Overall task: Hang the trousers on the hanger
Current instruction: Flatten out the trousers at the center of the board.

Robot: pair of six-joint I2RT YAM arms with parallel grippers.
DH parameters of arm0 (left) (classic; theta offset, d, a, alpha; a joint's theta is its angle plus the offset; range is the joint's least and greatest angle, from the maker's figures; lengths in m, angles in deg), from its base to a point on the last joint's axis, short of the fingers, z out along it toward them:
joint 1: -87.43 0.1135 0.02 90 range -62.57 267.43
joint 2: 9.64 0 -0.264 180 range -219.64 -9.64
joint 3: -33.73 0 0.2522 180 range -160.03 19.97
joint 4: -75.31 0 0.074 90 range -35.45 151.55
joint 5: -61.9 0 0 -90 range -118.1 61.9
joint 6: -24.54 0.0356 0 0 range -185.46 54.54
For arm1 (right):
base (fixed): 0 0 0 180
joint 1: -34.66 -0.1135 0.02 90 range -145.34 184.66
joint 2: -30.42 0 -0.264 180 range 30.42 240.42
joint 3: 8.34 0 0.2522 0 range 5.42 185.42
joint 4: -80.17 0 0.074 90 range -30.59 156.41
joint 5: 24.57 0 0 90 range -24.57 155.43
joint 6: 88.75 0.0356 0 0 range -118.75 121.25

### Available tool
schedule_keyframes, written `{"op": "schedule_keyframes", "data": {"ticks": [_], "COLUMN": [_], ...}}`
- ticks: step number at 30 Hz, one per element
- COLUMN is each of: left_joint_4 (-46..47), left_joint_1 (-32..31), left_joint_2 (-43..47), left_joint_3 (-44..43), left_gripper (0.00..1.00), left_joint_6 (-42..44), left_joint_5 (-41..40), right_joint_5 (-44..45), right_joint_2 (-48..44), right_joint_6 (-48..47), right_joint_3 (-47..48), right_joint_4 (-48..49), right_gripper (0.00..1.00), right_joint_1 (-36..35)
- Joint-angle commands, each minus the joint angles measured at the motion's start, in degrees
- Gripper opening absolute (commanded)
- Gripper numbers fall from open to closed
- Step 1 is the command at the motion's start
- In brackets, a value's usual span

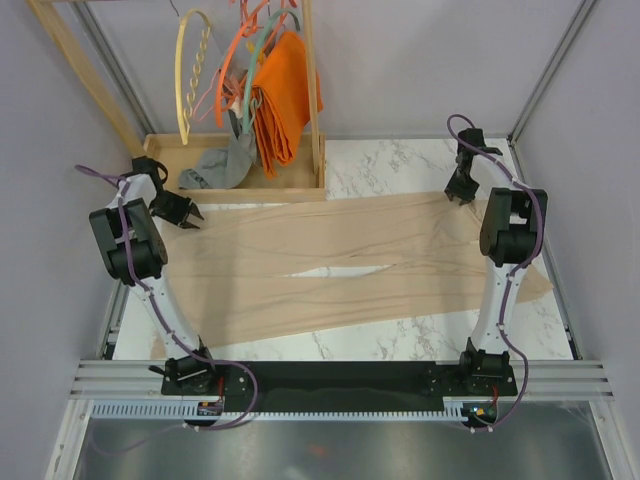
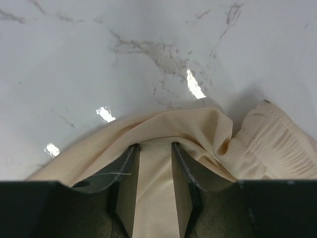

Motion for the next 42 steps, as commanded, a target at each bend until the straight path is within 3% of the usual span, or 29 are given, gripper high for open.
{"op": "schedule_keyframes", "data": {"ticks": [1, 12, 18, 24, 28, 36, 39, 42], "left_joint_4": [-5.67, -8.23, -8.31, -4.99, -3.22, -6.37, -8.14, -8.31], "left_joint_1": [0.14, -1.45, -1.36, -1.53, -1.36, -1.27, -1.27, -1.27], "left_joint_2": [-3.91, -14.29, -13.87, -0.19, 9.05, 24.36, 33.48, 44.71], "left_joint_3": [-5.21, -20.86, -23.95, -7.88, -0.14, 6.29, 14.09, 27.09], "left_gripper": [0.38, 0.38, 0.38, 0.4, 0.46, 0.53, 0.53, 0.51], "left_joint_6": [-1.6, -2.13, -0.03, -0.12, 5.93, 11.75, 11.76, 5.7], "left_joint_5": [-0.23, 0.83, 2.22, 2.75, 2.49, 0.05, -1.89, -8.64], "right_joint_5": [2.3, -0.76, -5.87, -4.38, -0.44, 0.73, -2.61, -7.69], "right_joint_2": [2.65, 6.52, 6.61, -1.2, -8.48, -19.75, -22.12, -23.71], "right_joint_6": [-0.22, -2.24, -4.26, -4.0, -3.39, -2.33, -1.98, -0.23], "right_joint_3": [2.14, 7.59, 8.48, 1.29, -2.16, -7.35, -8.22, -8.58], "right_joint_4": [1.27, 1.8, 1.71, -0.13, -3.72, -7.08, -8.13, -8.13], "right_gripper": [0.4, 0.4, 0.51, 0.65, 0.7, 0.74, 0.73, 0.72], "right_joint_1": [2.44, 4.91, 4.91, 4.38, 2.72, 1.66, 1.66, 1.57]}}
